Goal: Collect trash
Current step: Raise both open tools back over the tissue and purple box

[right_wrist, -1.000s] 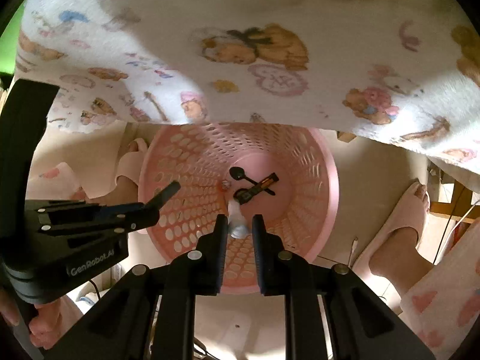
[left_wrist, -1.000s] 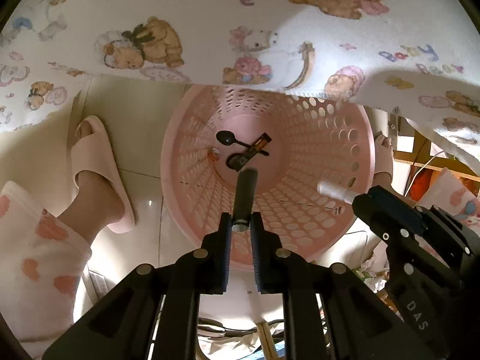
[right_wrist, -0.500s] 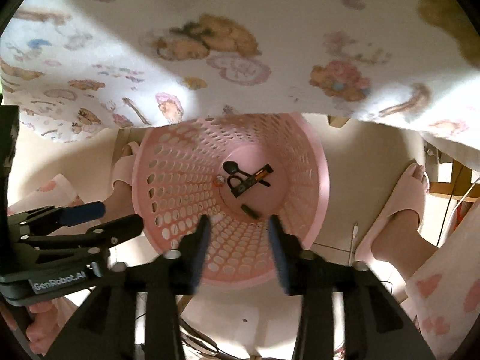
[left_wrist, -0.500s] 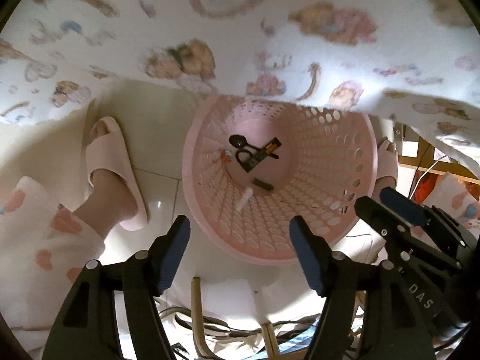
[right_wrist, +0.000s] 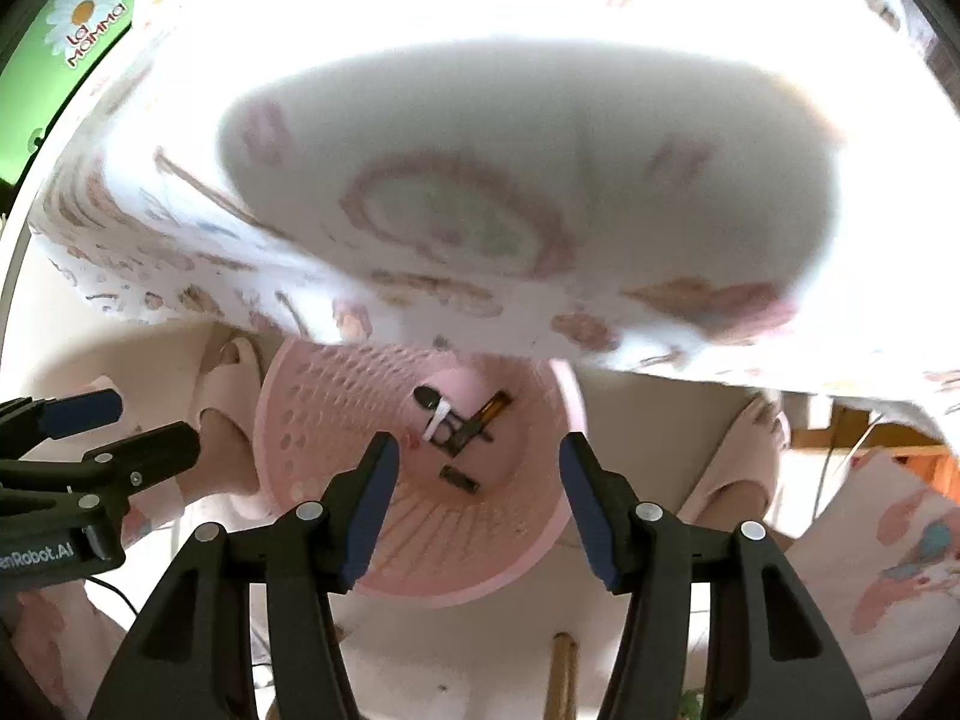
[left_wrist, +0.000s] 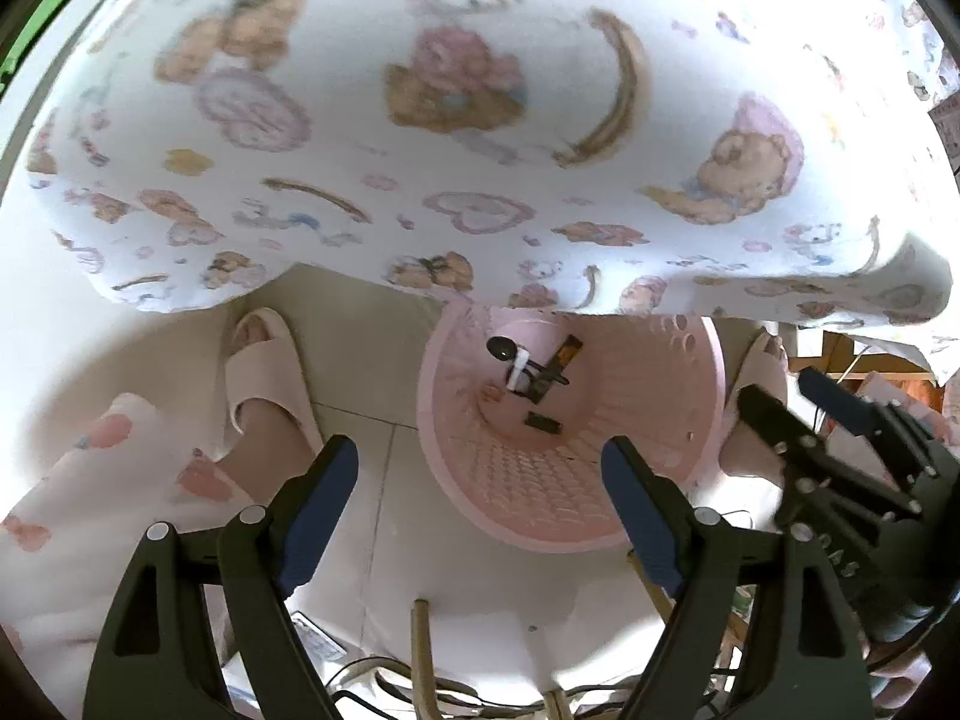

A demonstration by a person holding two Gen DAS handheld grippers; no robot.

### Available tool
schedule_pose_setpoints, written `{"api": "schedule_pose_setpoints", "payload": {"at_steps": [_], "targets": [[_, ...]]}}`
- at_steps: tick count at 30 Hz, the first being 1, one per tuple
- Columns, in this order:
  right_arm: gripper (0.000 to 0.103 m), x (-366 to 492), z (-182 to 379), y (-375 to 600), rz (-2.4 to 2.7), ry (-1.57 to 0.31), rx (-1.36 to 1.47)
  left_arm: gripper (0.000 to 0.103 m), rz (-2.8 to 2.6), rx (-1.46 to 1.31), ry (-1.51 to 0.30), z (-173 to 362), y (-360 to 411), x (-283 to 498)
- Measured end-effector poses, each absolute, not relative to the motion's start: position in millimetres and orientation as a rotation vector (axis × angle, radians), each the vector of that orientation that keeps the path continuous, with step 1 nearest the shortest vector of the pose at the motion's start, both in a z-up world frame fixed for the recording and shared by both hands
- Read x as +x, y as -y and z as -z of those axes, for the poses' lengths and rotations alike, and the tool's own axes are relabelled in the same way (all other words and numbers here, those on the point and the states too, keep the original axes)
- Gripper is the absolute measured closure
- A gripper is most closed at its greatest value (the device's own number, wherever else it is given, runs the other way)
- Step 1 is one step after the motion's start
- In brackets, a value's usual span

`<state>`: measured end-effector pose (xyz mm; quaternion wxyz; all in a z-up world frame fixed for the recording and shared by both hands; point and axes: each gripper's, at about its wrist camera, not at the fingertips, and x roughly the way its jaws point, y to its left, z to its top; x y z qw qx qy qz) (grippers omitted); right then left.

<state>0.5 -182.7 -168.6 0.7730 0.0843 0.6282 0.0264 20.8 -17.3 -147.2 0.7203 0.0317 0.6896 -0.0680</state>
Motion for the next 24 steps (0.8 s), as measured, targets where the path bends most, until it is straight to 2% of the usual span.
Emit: {"api": "schedule_pose_setpoints", "payload": {"at_steps": [7, 11, 17, 18, 20, 21, 24], "targets": [[0.045, -0.7, 133.1, 192.9, -0.070, -1.279, 0.230, 0.017, 0.160, 0.092, -1.379, 107.6, 14.1, 20.9], [0.045, -10.2, 106.4, 202.0, -0.034, -1.170, 0.277, 0.016, 0.116, 0.066, -1.298, 88.3, -1.4, 25.6], [0.044, -19.3, 71.0, 209.6, -0.035, -1.062, 0.266, 0.015, 0.132, 0.089, -1.237, 64.3, 0.9, 30.1], [0.043, -19.8, 61.7, 209.6, -0.039, -1.035, 0.243, 0.013, 0.136, 0.099, -1.224, 58.9, 2.9, 31.6], [0.036, -17.7, 47.5, 211.5, -0.067, -0.994, 0.218, 0.000, 0.127, 0.120, -1.179, 45.2, 7.4, 37.9], [0.031, -13.9, 37.7, 213.7, -0.101, -0.968, 0.215, 0.001, 0.119, 0.126, -1.162, 39.7, 9.6, 42.3], [0.030, -1.2, 11.4, 220.2, -0.107, -0.911, 0.181, 0.001, 0.129, 0.143, -1.147, 24.3, 14.3, 60.4]]}}
